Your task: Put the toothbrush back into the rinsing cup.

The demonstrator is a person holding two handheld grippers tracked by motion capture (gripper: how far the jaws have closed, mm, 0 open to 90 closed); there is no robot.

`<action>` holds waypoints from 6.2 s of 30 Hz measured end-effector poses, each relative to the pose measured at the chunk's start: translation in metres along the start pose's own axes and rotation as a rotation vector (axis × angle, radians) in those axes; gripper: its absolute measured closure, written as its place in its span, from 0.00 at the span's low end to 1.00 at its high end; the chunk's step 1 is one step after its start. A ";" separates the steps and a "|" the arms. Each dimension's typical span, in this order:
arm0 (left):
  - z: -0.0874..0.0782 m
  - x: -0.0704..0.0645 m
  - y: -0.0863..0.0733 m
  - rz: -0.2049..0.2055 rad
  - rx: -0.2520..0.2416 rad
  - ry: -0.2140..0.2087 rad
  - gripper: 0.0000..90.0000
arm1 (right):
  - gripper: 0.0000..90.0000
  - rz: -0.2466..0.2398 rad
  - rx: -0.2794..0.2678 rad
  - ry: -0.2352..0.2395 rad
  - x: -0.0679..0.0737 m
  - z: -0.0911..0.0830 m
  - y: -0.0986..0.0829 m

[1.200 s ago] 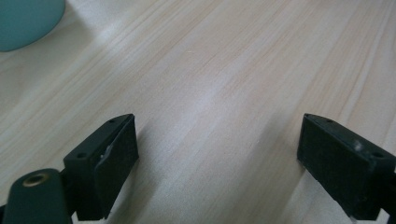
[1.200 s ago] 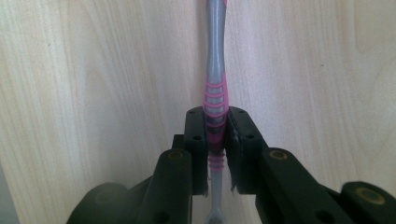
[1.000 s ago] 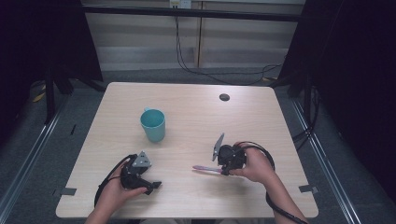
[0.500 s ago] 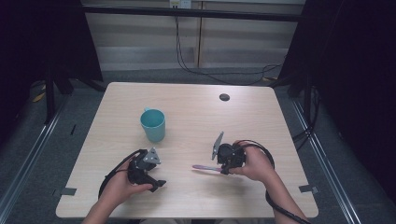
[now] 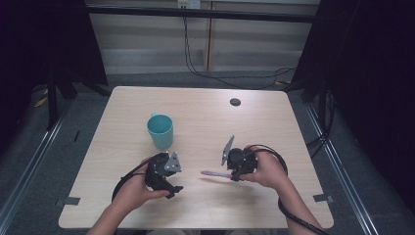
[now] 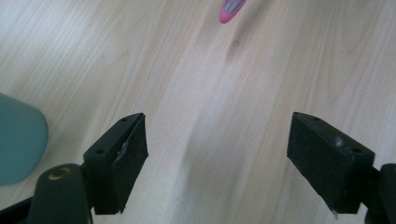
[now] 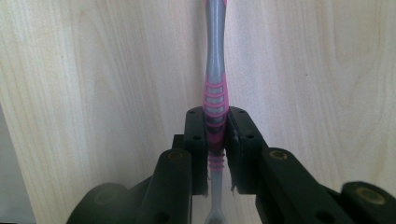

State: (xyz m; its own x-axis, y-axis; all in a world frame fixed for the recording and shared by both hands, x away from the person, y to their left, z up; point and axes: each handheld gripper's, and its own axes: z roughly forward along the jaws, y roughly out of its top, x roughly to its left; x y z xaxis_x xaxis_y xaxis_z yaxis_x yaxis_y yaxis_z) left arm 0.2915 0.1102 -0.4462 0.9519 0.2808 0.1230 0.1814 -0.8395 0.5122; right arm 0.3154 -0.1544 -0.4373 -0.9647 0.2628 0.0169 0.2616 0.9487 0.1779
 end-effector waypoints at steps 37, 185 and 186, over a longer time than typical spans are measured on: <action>0.013 -0.008 0.049 0.181 0.027 0.050 0.42 | 0.89 -0.037 -0.013 0.007 0.003 -0.008 0.019; 0.003 0.021 0.026 -0.126 -0.155 0.059 0.88 | 0.47 0.558 -0.653 0.045 -0.018 -0.016 -0.017; 0.004 0.020 0.026 -0.129 -0.160 0.060 0.88 | 0.47 0.560 -0.657 0.051 -0.019 -0.016 -0.017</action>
State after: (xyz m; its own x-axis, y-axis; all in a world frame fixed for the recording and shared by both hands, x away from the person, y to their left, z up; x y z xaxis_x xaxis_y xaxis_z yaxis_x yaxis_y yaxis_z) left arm 0.3160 0.0920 -0.4338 0.9060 0.4123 0.0952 0.2549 -0.7113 0.6550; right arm 0.3284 -0.1781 -0.4247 -0.7035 0.6377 0.3137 0.6432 0.3836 0.6627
